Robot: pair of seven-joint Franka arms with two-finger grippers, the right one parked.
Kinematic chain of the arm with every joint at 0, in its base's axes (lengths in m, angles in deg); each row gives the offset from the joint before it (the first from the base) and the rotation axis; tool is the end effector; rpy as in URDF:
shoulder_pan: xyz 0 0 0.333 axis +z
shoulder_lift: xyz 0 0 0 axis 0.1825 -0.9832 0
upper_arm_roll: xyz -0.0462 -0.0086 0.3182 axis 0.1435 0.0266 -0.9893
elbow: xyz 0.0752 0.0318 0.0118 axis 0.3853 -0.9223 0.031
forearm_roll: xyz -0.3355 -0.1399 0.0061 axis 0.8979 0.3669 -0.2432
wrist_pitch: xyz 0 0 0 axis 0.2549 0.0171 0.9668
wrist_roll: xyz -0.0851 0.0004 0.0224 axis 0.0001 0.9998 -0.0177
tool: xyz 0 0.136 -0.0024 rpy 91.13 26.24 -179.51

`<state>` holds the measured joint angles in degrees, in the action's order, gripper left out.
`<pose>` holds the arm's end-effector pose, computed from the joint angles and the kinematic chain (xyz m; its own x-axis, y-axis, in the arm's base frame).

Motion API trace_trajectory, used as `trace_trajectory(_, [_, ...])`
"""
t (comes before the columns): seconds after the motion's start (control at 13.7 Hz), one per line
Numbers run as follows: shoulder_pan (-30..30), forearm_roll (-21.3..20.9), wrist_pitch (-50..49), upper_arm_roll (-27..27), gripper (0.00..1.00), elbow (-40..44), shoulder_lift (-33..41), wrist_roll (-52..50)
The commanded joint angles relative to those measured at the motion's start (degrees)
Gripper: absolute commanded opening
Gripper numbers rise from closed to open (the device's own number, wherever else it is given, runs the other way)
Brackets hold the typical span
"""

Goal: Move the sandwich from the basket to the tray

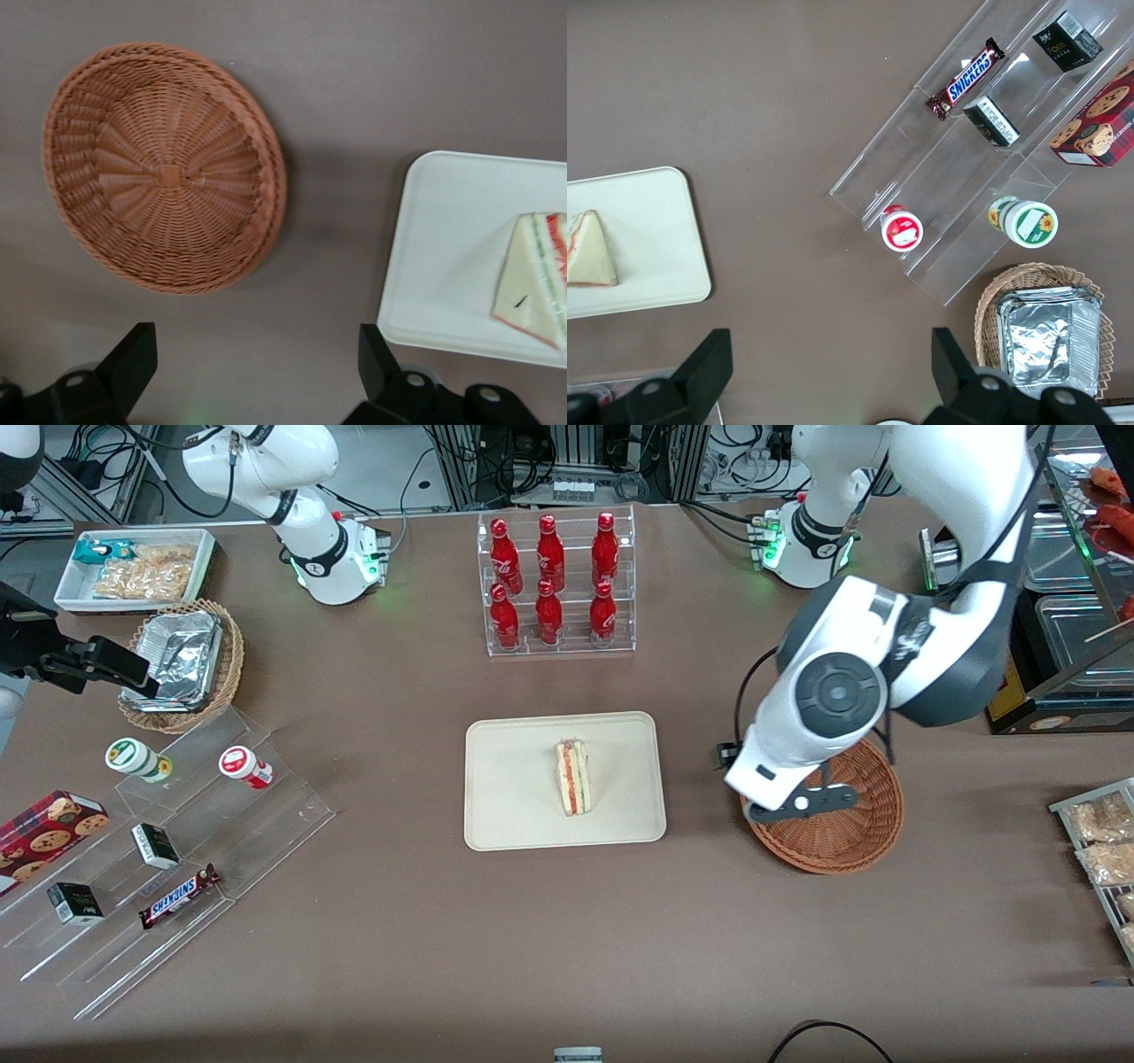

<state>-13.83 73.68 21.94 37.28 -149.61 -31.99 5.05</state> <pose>0.5681 -0.2351 0.4431 0.9732 0.1355 -0.1856 0.1121 -0.9849 -0.1317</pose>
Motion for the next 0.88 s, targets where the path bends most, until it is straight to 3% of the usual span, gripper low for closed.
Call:
trace_trajectory(0.0, [2.26, 2.65, 0.38, -0.11, 1.00, -6.34, 6.53, 2.55])
trace_trajectory(0.22, [4.02, 2.92, -0.06, -1.51, 1.00, -8.62, 10.31, 6.49])
trace_trajectory(0.44, [3.23, 6.69, -1.02, -7.66, 1.00, -12.49, 15.94, 14.47])
trace_trajectory(0.8, [0.33, 7.05, -7.78, -16.97, 1.00, -12.24, 21.66, 29.77])
